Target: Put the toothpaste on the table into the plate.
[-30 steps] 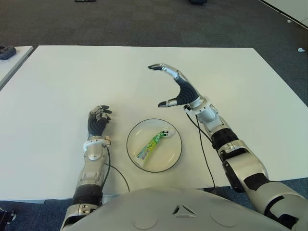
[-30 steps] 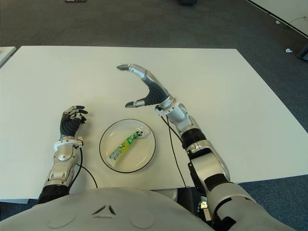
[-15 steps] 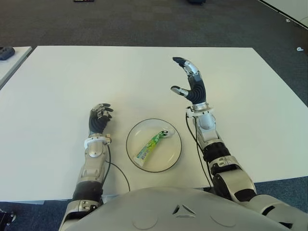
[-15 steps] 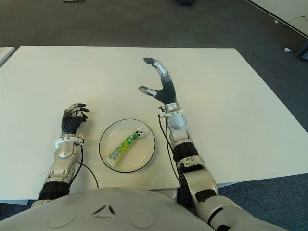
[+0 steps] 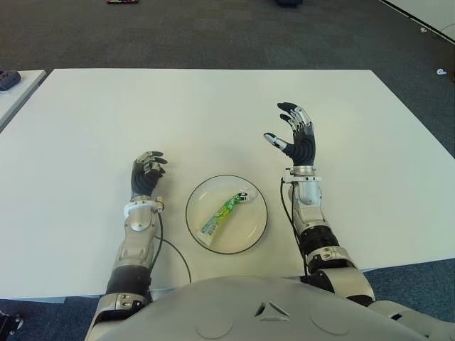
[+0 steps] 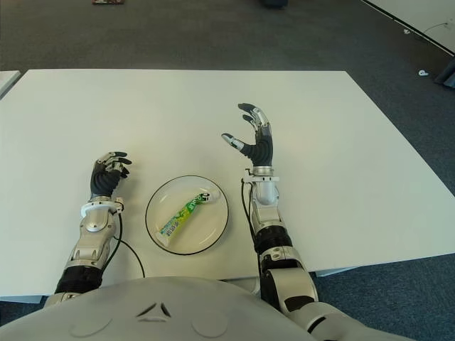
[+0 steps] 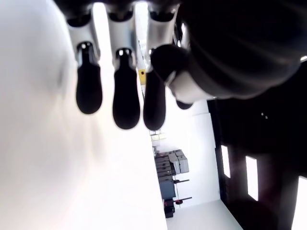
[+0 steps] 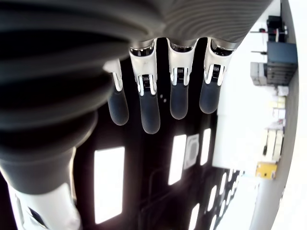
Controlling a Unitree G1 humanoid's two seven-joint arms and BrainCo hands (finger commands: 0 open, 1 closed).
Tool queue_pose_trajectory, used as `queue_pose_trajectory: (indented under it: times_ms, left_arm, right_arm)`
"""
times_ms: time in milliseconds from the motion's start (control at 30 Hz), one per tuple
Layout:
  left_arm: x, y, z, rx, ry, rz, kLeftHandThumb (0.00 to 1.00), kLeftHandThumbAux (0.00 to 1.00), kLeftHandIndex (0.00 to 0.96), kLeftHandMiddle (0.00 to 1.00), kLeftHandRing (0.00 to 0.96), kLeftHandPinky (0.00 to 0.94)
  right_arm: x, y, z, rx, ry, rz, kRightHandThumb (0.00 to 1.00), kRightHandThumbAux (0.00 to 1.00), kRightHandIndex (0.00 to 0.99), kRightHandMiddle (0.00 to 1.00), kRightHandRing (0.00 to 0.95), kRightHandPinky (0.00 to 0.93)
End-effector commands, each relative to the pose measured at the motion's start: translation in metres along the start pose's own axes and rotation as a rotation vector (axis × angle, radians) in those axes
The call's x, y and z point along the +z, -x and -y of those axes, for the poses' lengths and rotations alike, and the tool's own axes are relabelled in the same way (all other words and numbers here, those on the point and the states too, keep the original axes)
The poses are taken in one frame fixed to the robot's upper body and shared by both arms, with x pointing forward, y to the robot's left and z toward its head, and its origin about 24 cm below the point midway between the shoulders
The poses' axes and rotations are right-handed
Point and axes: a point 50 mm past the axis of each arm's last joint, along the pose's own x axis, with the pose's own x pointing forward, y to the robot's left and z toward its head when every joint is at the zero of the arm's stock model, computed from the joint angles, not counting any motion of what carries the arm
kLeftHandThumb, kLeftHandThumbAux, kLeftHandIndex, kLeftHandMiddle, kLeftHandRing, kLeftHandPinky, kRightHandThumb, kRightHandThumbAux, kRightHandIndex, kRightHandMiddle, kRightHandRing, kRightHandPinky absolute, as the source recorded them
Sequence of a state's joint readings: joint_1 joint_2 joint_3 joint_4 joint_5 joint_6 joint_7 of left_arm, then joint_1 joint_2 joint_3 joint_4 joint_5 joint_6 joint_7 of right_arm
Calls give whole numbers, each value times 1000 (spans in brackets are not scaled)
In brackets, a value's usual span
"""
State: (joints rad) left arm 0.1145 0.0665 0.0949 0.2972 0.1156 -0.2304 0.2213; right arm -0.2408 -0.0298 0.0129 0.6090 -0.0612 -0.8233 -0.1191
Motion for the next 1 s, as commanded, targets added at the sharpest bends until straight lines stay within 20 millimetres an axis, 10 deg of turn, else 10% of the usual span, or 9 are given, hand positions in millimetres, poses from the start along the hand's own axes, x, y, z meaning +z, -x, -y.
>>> queue_pose_trajectory:
  times_ms: [33,400,500,633,1000]
  left_arm:
    - [0,-2,3,-20,4,-8,831,683,392,500,629,589]
    - [0,-2,3,-16,5,-14,832,682,396,493,625,586]
    - [0,-2,3,-15,5,-10,832,682,397,493,627,593]
    - [1,-1,3,-12,4,1,832,682,397,494,629,598]
    - [4,-1,4,-15,-1,12,831,683,391,499,633,605]
  right_arm:
    - [-8,6,0,-30,5,-48,31,829,289,326,284,292]
    - [-33,26,13,-67,42,-164,102,886,413,429,398,422]
    - [-37,31,12,-84,52,-195,494,783,421,445,414,417]
    - [-40,36,12,-97,64,-226,650,742,427,461,421,392]
    - [-44,40,10,-93,94,-280,699,731,430,506,441,434]
